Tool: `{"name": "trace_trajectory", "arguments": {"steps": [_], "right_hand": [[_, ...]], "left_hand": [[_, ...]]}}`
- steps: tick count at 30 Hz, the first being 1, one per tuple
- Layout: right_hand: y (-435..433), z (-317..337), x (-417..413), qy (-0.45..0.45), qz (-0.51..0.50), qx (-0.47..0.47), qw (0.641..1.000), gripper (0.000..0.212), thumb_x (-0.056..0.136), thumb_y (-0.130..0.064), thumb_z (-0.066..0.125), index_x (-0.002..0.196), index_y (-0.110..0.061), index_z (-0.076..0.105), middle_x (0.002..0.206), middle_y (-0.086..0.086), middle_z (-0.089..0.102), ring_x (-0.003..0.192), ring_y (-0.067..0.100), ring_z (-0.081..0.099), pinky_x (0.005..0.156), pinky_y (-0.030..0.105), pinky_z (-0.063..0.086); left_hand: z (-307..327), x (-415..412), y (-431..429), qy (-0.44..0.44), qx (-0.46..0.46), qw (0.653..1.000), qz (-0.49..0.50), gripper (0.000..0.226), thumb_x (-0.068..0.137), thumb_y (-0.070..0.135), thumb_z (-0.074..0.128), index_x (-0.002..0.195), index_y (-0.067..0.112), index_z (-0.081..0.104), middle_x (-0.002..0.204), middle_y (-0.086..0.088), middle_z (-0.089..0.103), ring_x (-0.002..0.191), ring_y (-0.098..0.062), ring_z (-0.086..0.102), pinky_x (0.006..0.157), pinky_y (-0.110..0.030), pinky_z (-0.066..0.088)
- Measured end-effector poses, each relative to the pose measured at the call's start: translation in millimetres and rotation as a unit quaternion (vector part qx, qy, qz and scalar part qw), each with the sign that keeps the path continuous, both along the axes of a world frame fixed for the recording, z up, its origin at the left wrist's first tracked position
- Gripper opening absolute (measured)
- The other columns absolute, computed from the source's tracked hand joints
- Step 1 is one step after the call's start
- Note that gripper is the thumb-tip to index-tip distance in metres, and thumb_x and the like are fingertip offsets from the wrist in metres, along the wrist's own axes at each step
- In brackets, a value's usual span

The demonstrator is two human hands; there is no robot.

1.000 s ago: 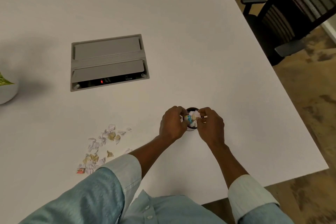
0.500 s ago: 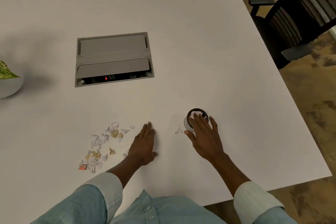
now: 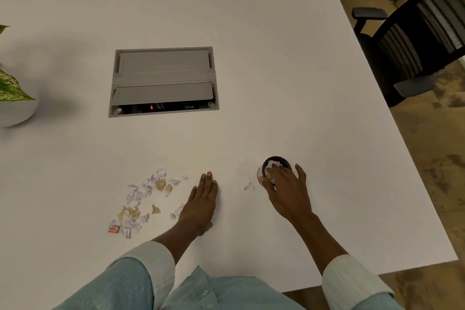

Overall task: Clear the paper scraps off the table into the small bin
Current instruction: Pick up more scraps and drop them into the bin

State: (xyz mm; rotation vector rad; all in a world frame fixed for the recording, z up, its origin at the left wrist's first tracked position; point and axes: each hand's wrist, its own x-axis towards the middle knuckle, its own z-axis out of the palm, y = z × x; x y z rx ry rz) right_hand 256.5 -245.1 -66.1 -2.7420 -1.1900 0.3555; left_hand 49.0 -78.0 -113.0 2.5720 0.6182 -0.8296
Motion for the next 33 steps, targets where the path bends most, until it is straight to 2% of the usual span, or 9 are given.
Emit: {"name": "trace_trajectory", "arguments": {"steps": [4, 11, 16, 21, 23, 27, 28, 30, 33], "right_hand": [[-1, 3, -7, -0.033, 0.003, 0.014, 0.999, 0.039, 0.104, -0.051, 0.043, 0.111, -0.024, 0.07, 0.109, -0.008, 0.075, 0.11, 0.012, 0.066, 0.121, 0.049, 0.022], [5, -4, -4, 0.007, -0.007, -0.078, 0.997, 0.05, 0.104, -0.058, 0.03, 0.106, -0.025, 0.068, 0.106, -0.008, 0.075, 0.105, 0.011, 0.067, 0.122, 0.048, 0.017], [6, -1, -3, -0.01, -0.013, -0.04, 0.999, 0.044, 0.105, -0.052, 0.037, 0.095, -0.024, 0.069, 0.094, -0.007, 0.075, 0.101, 0.014, 0.067, 0.12, 0.05, 0.022], [8, 9, -17, -0.176, -0.005, 0.123, 0.977, 0.018, 0.094, -0.025, 0.057, 0.084, -0.016, 0.068, 0.086, 0.001, 0.069, 0.092, 0.027, 0.061, 0.091, 0.044, 0.044], [14, 9, -32, -0.176, 0.04, 0.183, 0.966, 0.01, 0.093, -0.02, 0.063, 0.085, -0.015, 0.066, 0.088, 0.003, 0.066, 0.092, 0.029, 0.059, 0.084, 0.041, 0.047], [23, -6, -67, -0.07, 0.104, 0.086, 0.988, 0.003, 0.086, -0.013, 0.069, 0.085, -0.015, 0.066, 0.089, 0.001, 0.062, 0.088, 0.023, 0.063, 0.056, 0.032, 0.052], [25, -11, -73, -0.038, 0.1, 0.048, 0.993, 0.013, 0.079, -0.007, 0.074, 0.086, -0.015, 0.067, 0.09, 0.001, 0.062, 0.088, 0.022, 0.063, 0.05, 0.03, 0.05], [30, -21, -80, 0.014, 0.084, -0.027, 0.996, 0.032, 0.07, 0.001, 0.077, 0.097, -0.013, 0.07, 0.105, 0.005, 0.066, 0.1, 0.024, 0.065, 0.054, 0.029, 0.054], [36, -36, -81, 0.049, 0.068, -0.093, 0.992, 0.057, 0.079, 0.006, 0.069, 0.133, -0.009, 0.058, 0.146, 0.02, 0.049, 0.136, 0.035, 0.049, 0.089, 0.036, 0.058]], "left_hand": [[2, 1, -1, 0.0, 0.001, 1.0, 0.001, 0.12, 0.091, 0.02, 0.077, 0.161, 0.001, -0.019, 0.165, -0.019, -0.037, 0.155, -0.037, -0.03, 0.132, -0.047, 0.002], [5, 3, -3, 0.002, -0.001, 1.0, 0.004, 0.119, 0.091, 0.016, 0.077, 0.161, 0.001, -0.019, 0.165, -0.019, -0.038, 0.155, -0.036, -0.03, 0.132, -0.049, 0.004], [5, 6, -4, 0.002, 0.007, 1.0, 0.001, 0.118, 0.09, 0.015, 0.078, 0.161, 0.0, -0.016, 0.165, -0.02, -0.036, 0.156, -0.037, -0.028, 0.132, -0.05, 0.005], [2, 3, -4, 0.001, 0.017, 1.0, 0.003, 0.118, 0.09, 0.015, 0.078, 0.161, 0.0, -0.015, 0.165, -0.021, -0.035, 0.156, -0.038, -0.028, 0.132, -0.05, 0.006], [2, 3, -3, -0.007, 0.017, 1.0, 0.008, 0.118, 0.089, 0.013, 0.077, 0.161, 0.0, -0.015, 0.166, -0.02, -0.035, 0.156, -0.037, -0.028, 0.132, -0.05, 0.006], [-3, 3, -5, -0.017, 0.011, 1.0, 0.019, 0.117, 0.089, 0.007, 0.077, 0.162, 0.001, -0.015, 0.166, -0.019, -0.035, 0.156, -0.037, -0.028, 0.132, -0.049, 0.005], [-4, 2, -5, -0.019, 0.009, 1.0, 0.022, 0.118, 0.088, 0.006, 0.077, 0.162, 0.001, -0.015, 0.166, -0.018, -0.035, 0.156, -0.036, -0.028, 0.132, -0.049, 0.004], [-6, 2, -5, -0.021, 0.004, 0.999, 0.025, 0.121, 0.087, 0.007, 0.079, 0.162, 0.002, -0.015, 0.166, -0.018, -0.035, 0.156, -0.036, -0.028, 0.132, -0.048, 0.004], [-7, 2, -3, -0.021, 0.001, 0.999, 0.024, 0.126, 0.085, 0.014, 0.084, 0.162, 0.002, -0.015, 0.166, -0.017, -0.035, 0.155, -0.035, -0.029, 0.132, -0.049, 0.004]]}}
